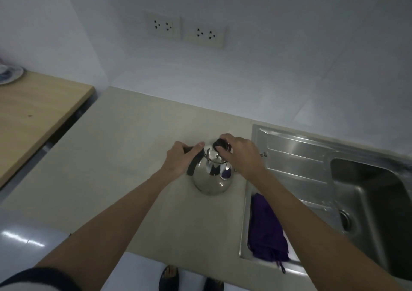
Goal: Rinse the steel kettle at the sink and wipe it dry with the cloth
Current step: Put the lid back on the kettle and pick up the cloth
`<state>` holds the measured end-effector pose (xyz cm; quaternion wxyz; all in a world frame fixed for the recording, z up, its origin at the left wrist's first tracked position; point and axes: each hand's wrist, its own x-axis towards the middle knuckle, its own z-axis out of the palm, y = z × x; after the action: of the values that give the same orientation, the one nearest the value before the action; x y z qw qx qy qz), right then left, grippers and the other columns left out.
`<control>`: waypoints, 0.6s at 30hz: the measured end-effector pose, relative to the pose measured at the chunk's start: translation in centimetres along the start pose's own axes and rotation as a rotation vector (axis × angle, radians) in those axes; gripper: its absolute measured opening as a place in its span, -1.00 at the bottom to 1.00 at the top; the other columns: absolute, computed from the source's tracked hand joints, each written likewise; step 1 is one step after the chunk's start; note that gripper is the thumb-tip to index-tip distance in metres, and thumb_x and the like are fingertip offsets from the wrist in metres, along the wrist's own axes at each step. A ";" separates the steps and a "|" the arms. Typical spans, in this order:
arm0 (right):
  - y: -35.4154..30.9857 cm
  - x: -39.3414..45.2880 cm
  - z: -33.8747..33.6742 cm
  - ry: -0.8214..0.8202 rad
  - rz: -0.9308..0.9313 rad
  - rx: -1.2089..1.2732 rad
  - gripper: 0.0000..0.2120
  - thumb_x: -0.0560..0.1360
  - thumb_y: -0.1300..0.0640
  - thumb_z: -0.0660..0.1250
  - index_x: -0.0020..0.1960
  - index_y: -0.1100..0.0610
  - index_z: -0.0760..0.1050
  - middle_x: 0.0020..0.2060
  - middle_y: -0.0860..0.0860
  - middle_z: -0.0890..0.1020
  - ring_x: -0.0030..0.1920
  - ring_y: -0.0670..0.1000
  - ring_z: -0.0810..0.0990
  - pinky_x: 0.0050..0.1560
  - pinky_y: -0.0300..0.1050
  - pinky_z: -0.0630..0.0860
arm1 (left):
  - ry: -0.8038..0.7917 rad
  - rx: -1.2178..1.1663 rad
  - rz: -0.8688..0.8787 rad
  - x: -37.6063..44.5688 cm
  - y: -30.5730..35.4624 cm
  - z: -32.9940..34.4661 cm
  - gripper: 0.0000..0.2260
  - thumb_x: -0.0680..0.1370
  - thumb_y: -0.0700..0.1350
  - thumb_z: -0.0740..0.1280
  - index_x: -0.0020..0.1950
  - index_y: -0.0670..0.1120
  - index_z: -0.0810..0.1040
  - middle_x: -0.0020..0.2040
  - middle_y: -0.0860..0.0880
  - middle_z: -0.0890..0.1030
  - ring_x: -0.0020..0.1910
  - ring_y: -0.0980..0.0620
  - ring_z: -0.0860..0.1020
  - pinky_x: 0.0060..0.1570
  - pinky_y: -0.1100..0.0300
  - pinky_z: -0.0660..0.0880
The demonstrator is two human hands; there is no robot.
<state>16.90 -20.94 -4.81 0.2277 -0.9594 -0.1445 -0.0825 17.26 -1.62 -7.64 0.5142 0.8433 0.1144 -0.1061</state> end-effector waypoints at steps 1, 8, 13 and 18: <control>0.0 0.1 0.0 -0.008 0.011 -0.004 -0.77 0.52 0.02 0.34 0.11 0.12 0.52 -0.23 0.09 0.67 -0.25 0.13 0.62 -0.28 -0.13 0.45 | -0.021 0.011 -0.005 0.1 0.1 -0.1 -0.46 0.38 0.37 0.37 -0.41 -0.02 0.23 -0.51 0.11 0.32 -0.52 0.13 0.33 -0.49 0.30 0.22; -0.5 0.5 -0.7 -0.188 0.188 0.209 -0.61 0.35 0.05 0.50 0.06 0.06 0.39 -0.19 0.13 0.65 -0.24 0.16 0.57 -0.19 0.00 0.53 | -0.101 0.045 -0.151 1.5 0.0 0.1 -0.23 0.26 0.39 0.46 0.15 -0.16 0.34 0.07 -0.06 0.49 0.05 -0.08 0.51 -0.07 0.13 0.44; -1.0 0.5 -0.6 -0.197 0.220 0.186 -0.60 0.38 0.07 0.49 0.07 0.09 0.34 -0.18 0.17 0.64 -0.23 0.21 0.58 -0.17 0.04 0.56 | -0.060 -0.027 -0.137 1.9 -0.5 0.6 -0.22 0.23 0.36 0.50 0.16 -0.16 0.36 0.16 -0.10 0.50 0.09 -0.07 0.51 0.05 0.09 0.50; -1.6 0.6 -1.0 -0.205 0.254 0.198 -0.59 0.37 0.10 0.50 0.07 0.10 0.34 -0.17 0.17 0.64 -0.21 0.20 0.56 -0.15 0.04 0.57 | -0.034 -0.031 -0.104 1.8 -0.7 0.7 -0.22 0.20 0.39 0.49 0.12 -0.15 0.38 0.09 -0.08 0.48 0.17 -0.12 0.51 0.20 -0.07 0.50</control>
<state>16.91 -19.91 -3.17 0.3136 -0.9462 -0.0519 0.0599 18.69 -1.80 -9.08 0.5228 0.8263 0.1511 -0.1451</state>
